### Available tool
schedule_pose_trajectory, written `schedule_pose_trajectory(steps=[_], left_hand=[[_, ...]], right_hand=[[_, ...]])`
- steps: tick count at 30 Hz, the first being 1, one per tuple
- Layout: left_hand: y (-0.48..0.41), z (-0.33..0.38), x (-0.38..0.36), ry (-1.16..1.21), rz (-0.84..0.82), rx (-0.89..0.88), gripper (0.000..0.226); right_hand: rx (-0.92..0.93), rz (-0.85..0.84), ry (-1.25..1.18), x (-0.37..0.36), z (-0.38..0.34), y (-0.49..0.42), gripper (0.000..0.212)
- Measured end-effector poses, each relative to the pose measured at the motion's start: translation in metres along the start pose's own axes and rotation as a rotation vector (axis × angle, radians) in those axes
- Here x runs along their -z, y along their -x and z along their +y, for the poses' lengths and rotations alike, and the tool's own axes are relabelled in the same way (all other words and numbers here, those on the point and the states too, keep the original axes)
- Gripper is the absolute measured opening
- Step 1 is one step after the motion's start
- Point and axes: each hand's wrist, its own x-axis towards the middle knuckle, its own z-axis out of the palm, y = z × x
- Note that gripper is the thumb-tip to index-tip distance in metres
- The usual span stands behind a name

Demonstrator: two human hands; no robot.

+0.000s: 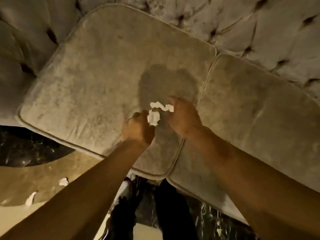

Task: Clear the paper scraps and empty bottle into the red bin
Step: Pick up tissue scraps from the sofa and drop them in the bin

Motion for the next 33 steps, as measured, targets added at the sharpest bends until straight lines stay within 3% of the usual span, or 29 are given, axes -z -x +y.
schedule_pose_trajectory(steps=[6, 10, 12, 15, 17, 20, 26, 30, 33], left_hand=[[-0.043, -0.007, -0.054, -0.115, -0.014, 0.009, 0.057], [-0.052, -0.017, -0.066, -0.06, 0.016, -0.013, 0.034], [-0.05, -0.022, -0.066, 0.077, 0.015, -0.036, 0.019], [-0.039, -0.02, -0.057, 0.356, 0.03, 0.007, 0.029], [-0.025, -0.012, -0.043, 0.497, 0.056, 0.072, 0.03], [-0.007, 0.002, -0.015, 0.54, 0.062, 0.127, 0.032], [0.058, 0.034, 0.055, 0.61, 0.026, -0.036, 0.034], [0.134, 0.06, 0.115, 0.634, -0.027, -0.166, 0.031], [0.197, 0.083, 0.148, 0.586, -0.089, -0.249, 0.032]], right_hand=[[0.041, -0.17, 0.128, -0.048, 0.041, -0.048, 0.053], [0.04, -0.095, 0.159, -0.065, 0.048, -0.056, 0.043], [0.047, -0.113, -0.009, -0.064, 0.047, -0.061, 0.037], [-0.091, -0.163, -0.295, -0.052, 0.039, -0.057, 0.023], [-0.216, -0.176, -0.466, -0.041, 0.028, -0.045, 0.031], [-0.328, -0.111, -0.641, -0.018, 0.006, -0.021, 0.037], [-0.521, 0.106, -0.971, 0.062, -0.055, 0.062, 0.025], [-0.496, 0.186, -1.162, 0.119, -0.1, 0.159, 0.057], [-0.457, 0.272, -1.25, 0.153, -0.126, 0.237, 0.044]])
